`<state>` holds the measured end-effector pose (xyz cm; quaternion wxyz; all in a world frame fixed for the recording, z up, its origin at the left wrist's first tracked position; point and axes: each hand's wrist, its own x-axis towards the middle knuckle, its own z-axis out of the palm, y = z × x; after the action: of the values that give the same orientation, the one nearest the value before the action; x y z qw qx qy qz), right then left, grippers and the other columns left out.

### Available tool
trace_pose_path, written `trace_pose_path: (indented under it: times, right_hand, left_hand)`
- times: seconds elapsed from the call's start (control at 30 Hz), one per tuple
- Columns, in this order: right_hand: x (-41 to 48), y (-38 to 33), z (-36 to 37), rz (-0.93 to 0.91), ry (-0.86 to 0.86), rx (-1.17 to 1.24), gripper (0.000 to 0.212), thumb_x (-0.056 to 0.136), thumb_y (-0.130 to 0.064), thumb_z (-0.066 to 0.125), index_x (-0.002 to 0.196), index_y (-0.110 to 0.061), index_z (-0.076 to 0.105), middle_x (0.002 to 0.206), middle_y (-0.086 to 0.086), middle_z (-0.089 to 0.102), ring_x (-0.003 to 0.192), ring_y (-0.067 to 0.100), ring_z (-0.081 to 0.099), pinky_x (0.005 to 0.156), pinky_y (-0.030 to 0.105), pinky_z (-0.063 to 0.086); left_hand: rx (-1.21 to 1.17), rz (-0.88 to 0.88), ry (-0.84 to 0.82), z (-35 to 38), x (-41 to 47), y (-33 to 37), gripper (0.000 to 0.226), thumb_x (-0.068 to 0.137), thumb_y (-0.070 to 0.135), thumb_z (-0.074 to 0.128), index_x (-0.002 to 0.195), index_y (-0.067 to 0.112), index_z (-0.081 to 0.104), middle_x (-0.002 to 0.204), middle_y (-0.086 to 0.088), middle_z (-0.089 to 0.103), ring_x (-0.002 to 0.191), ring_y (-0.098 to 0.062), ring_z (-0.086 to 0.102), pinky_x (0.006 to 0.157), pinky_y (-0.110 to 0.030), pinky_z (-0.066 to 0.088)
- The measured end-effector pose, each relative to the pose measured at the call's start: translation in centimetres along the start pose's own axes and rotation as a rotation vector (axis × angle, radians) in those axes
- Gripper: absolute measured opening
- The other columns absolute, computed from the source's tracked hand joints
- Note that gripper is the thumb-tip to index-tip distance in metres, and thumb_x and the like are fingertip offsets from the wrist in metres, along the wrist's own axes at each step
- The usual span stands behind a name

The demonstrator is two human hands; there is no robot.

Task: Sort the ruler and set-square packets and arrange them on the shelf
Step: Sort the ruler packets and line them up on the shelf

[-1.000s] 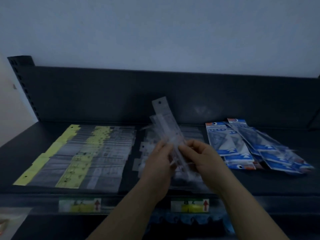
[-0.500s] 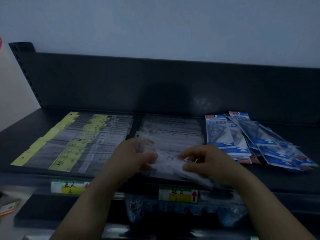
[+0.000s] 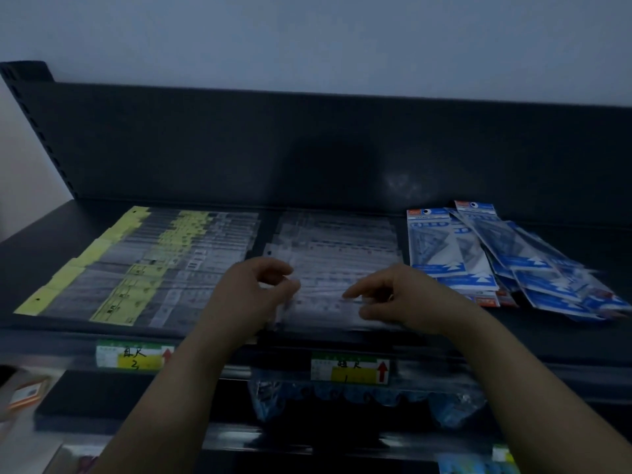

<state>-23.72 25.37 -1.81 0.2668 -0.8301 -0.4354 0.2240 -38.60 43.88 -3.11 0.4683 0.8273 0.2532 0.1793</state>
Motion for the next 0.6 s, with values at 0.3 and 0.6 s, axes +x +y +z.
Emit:
trace_pose_path:
  times: [0.3, 0.6]
  right_hand:
    - [-2.0, 1.6, 1.0, -0.053, 0.214, -0.09, 0.037, 0.084, -0.035, 0.069, 0.119, -0.035, 0.06, 0.121, -0.02, 0.051, 0.101, -0.012, 0.048, 0.092, 0.012, 0.04]
    - [-3.6, 3.1, 1.5, 0.049, 0.214, -0.081, 0.054, 0.095, -0.04, 0.048, 0.145, -0.034, 0.031, 0.157, -0.018, 0.013, 0.143, 0.003, 0.015, 0.109, 0.019, 0.016]
  left_hand:
    - [0.258, 0.13, 0.063, 0.3, 0.0, -0.8, 0.025, 0.085, 0.029, 0.07, 0.109, 0.028, 0.064, 0.106, 0.014, 0.063, 0.096, -0.004, 0.057, 0.084, -0.025, 0.047]
    - [0.459, 0.068, -0.054, 1.0, -0.3, -0.6, 0.05, 0.094, 0.034, 0.056, 0.141, 0.022, 0.043, 0.146, 0.002, 0.042, 0.126, -0.017, 0.046, 0.101, -0.03, 0.037]
